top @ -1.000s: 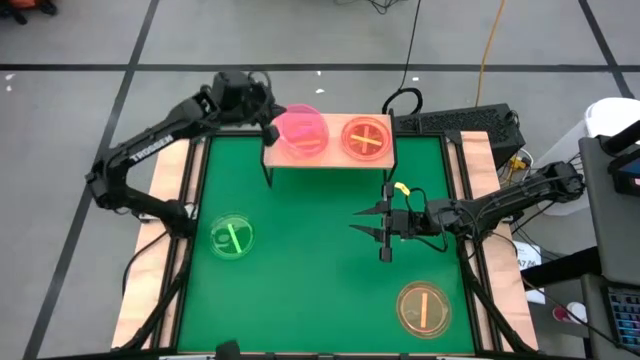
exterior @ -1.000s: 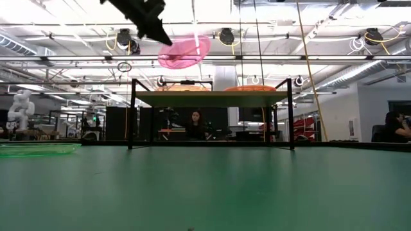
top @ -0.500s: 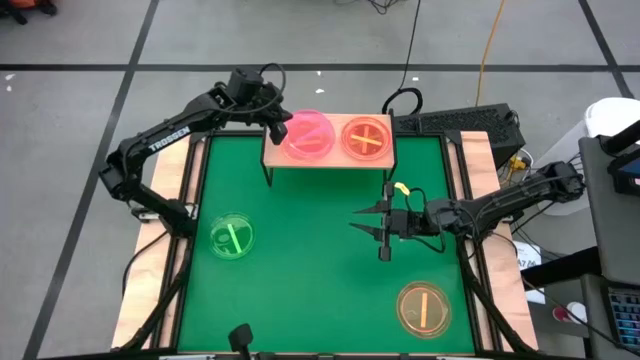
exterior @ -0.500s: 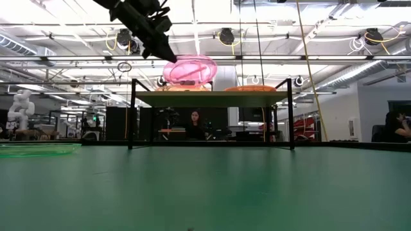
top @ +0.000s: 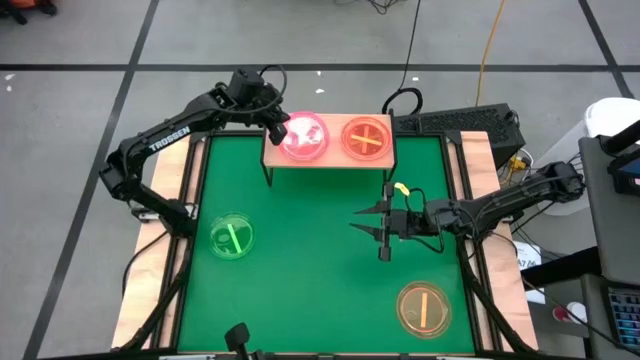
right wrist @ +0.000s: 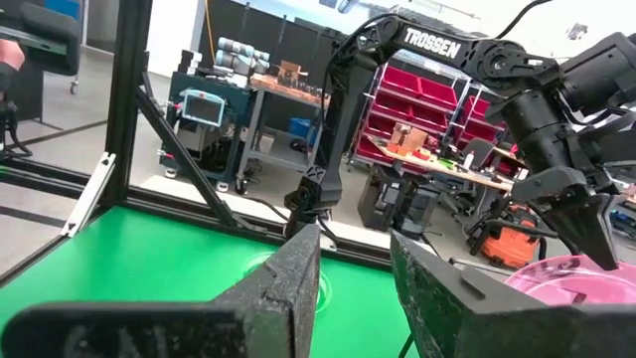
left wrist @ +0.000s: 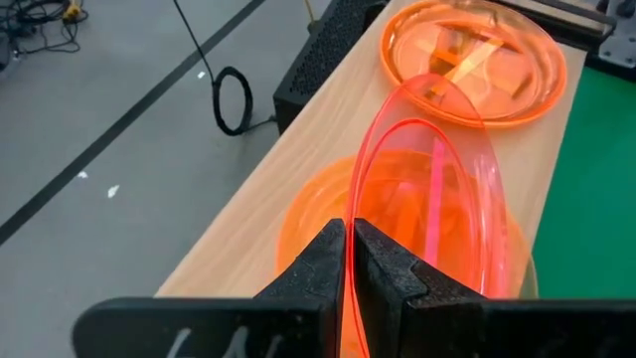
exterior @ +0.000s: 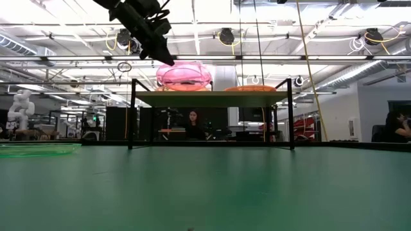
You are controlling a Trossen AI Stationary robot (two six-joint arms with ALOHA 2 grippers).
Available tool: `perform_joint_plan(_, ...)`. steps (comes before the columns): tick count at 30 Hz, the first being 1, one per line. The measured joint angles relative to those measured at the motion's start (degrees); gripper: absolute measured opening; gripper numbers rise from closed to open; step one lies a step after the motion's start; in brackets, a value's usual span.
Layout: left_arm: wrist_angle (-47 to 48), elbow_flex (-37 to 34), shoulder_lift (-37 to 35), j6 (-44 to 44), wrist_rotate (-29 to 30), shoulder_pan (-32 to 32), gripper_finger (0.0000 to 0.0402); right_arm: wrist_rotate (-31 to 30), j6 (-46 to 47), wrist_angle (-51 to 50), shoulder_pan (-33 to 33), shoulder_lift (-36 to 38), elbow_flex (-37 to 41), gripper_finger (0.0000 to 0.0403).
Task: Place and stack plates onto a shelf
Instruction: Stack the pink plate on top of the left orange plate on the shelf, then stack the orange plate on top of the pink plate on the shelf
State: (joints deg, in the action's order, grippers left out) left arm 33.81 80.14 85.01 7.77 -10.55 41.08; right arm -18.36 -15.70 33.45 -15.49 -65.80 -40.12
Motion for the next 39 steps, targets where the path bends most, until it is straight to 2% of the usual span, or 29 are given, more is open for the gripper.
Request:
perform_joint_plan(20,0.6,0.0,0.0,2.2,0.1,0.0,0.0029,0.0,0.0,0.0,0.0,0.0,0.0,0.0110)
perform_joint_plan(29,0.3,0.0,0.0,2.5,0.1,0.0,0.0101,0.0,0.0,0.0,0.0,0.0,0.0,0.0110)
perform_joint_plan(39,1.5,0.0,-2.4,2.7,0.1,0.0,0.0106,-0.1,0.7,-2.1,0.0,0.0,0.0,0.0110)
